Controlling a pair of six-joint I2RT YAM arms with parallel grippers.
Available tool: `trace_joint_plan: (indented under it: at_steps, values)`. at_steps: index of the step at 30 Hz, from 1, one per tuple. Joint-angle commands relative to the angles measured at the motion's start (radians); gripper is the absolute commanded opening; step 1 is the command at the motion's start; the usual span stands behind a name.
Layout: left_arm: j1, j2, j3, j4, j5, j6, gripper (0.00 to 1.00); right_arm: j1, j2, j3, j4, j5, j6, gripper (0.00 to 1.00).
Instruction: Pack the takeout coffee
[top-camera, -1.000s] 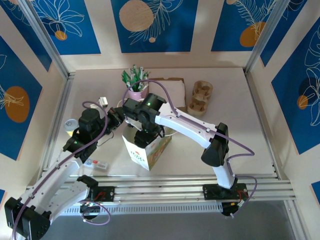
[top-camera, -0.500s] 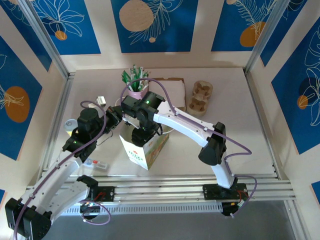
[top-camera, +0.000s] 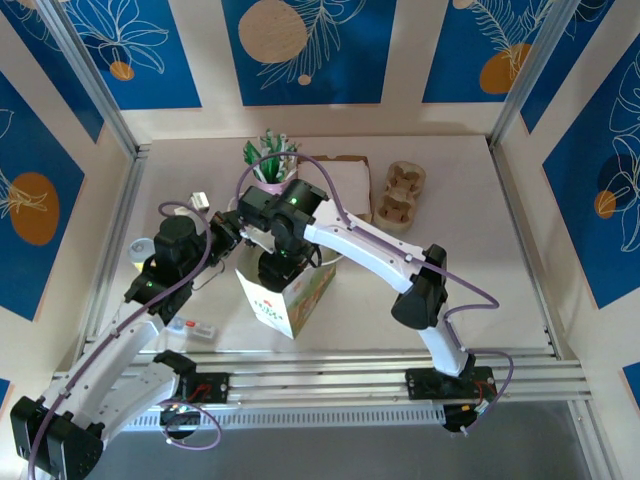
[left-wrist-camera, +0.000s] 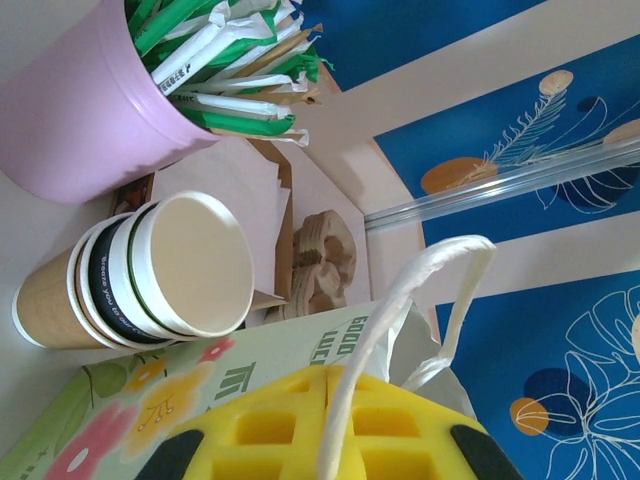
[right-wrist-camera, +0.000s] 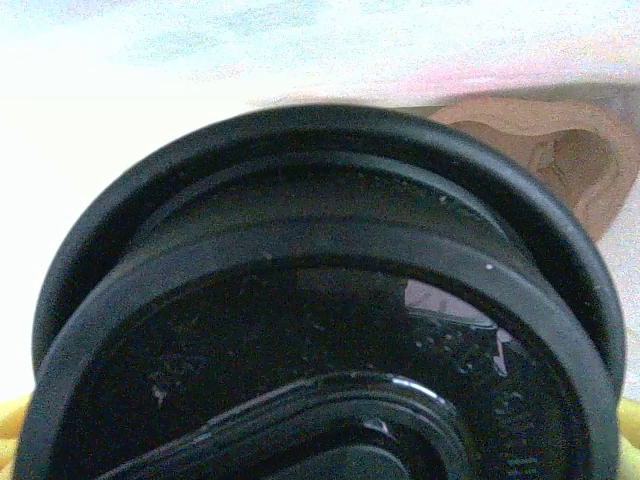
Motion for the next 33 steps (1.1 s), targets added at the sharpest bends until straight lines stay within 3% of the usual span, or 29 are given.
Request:
trace_joint_plan:
  at_steps: [1,33]
  values:
    - [-0.008,-0.01,0.013,0.055,0.055,-0.008,0.0,-0.006,0.057,-0.012,0.041,-0.031,-0.012,0.78]
    - [-0.01,0.01,0.034,0.102,0.072,-0.05,0.0,0.014,0.159,0.016,0.054,-0.063,-0.023,0.78]
